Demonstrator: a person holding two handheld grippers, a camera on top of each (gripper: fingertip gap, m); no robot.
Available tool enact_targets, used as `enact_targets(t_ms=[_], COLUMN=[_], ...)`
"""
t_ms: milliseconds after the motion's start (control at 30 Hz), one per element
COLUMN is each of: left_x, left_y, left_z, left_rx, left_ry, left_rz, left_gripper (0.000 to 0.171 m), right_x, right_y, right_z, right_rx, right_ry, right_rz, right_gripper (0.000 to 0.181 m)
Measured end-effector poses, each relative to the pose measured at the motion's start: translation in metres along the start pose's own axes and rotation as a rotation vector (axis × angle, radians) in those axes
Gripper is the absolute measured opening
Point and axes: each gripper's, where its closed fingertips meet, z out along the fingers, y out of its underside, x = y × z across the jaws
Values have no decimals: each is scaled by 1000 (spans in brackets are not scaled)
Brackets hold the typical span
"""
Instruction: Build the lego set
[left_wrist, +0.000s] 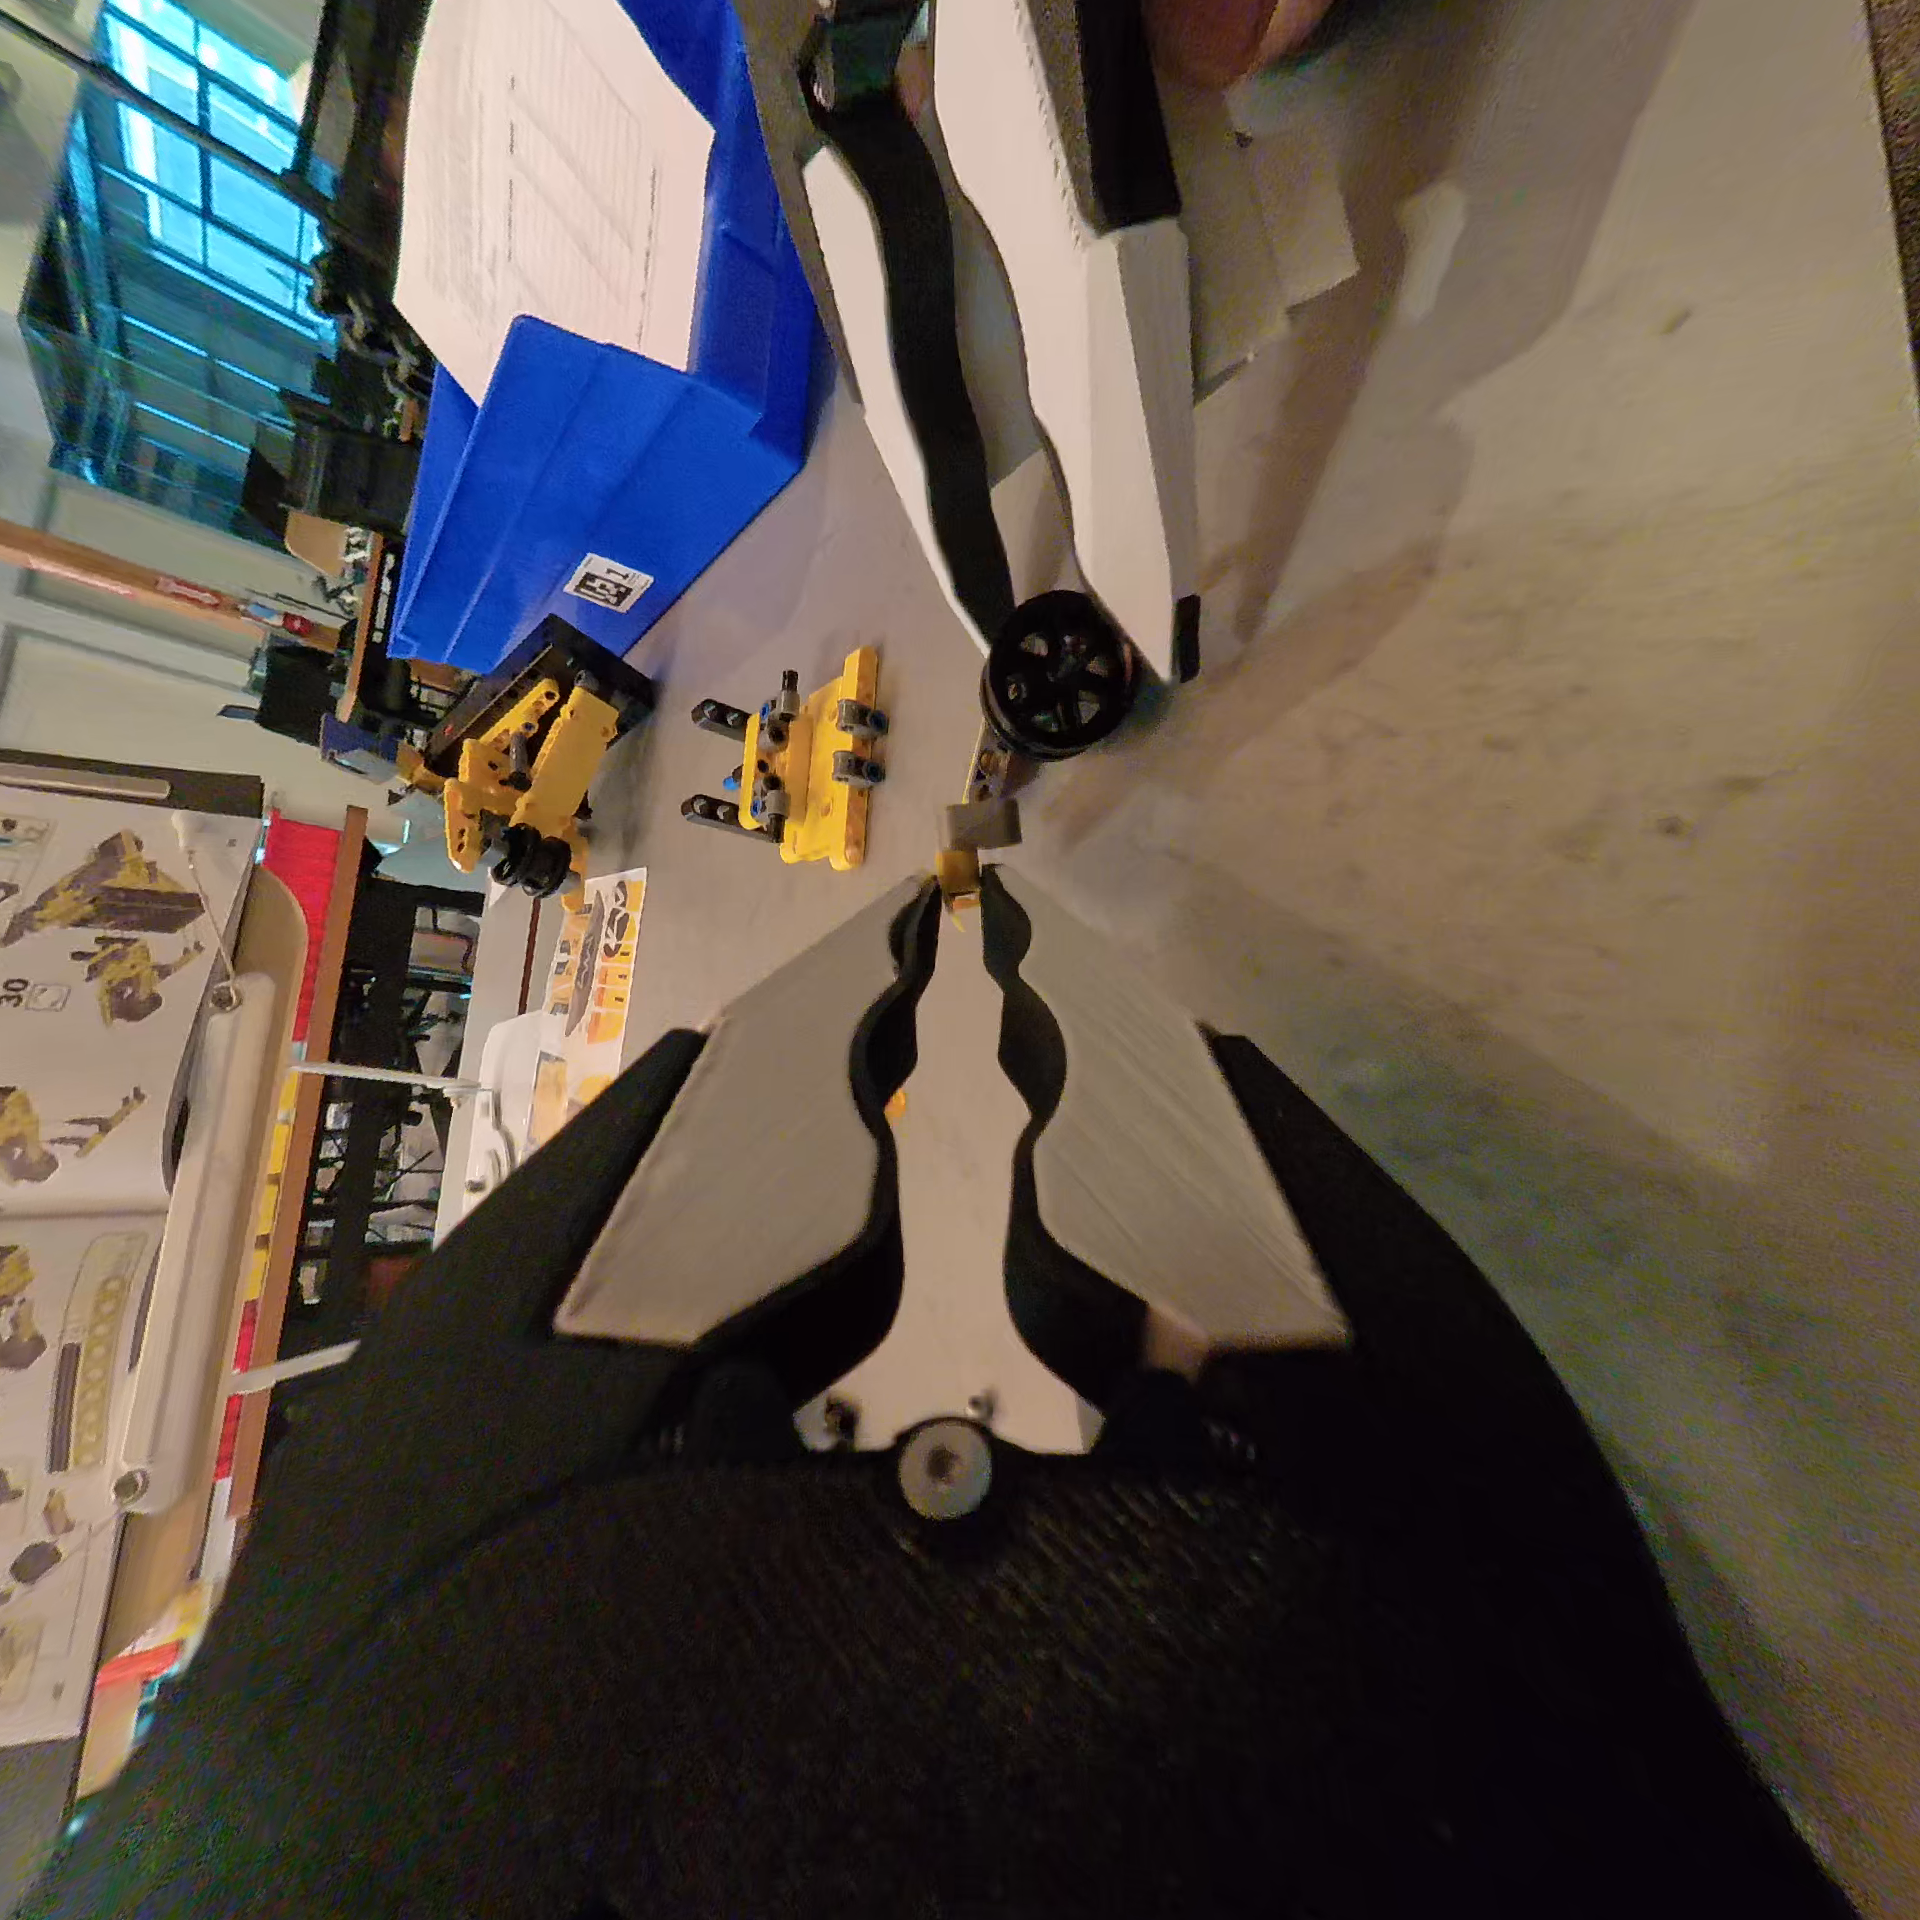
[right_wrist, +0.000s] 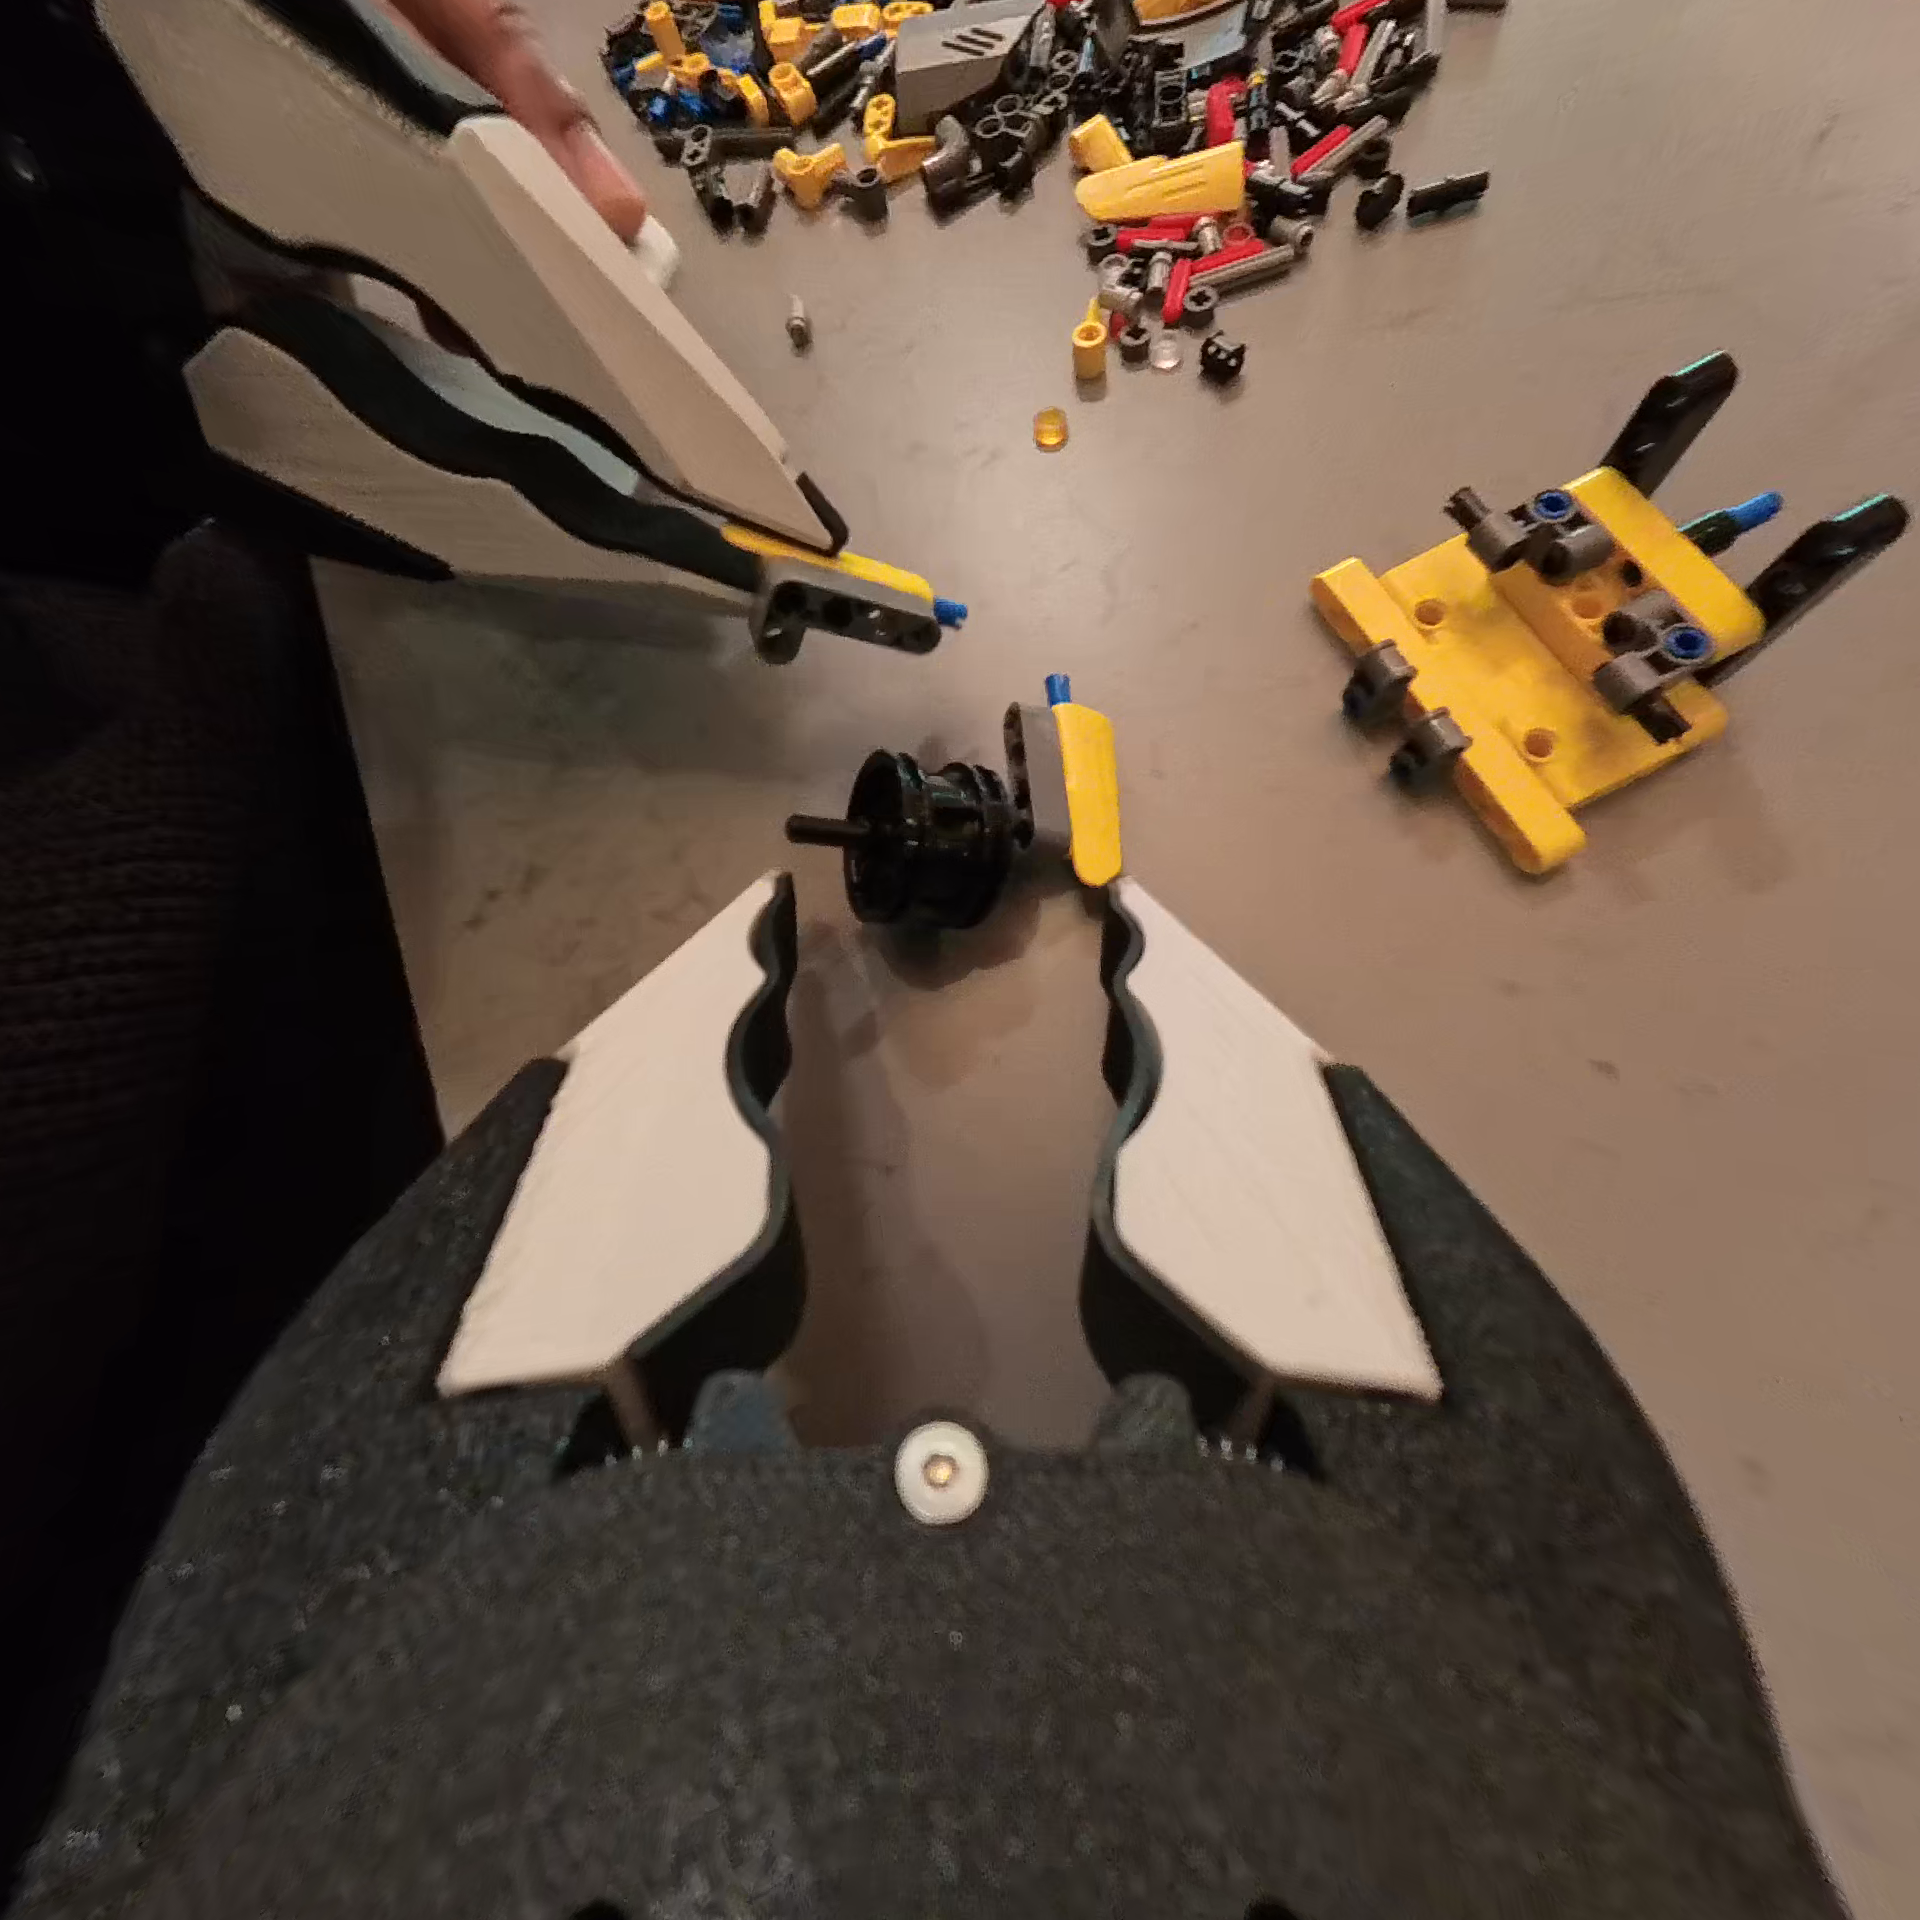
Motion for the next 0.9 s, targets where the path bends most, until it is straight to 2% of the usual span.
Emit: enact_targets(t_ms=[567, 800, 900], left_x=[-3, -2, -4], left_y=[24, 27, 27], left_z=[-9, -10, -12], left_rx=[-78, -99, -102], left_ry=[-15, -22, -27], left_rz=[-43, -49, -54], left_gripper=[4, 4, 4], right_x=[-37, -28, -28], right_y=[-6, -12, -11], right_z=[0, 10, 11], right_rx=[24, 22, 11], right_ry=[-183, -102, -86], right_rz=[-32, -27, -42], right_gripper=[51, 36, 37])
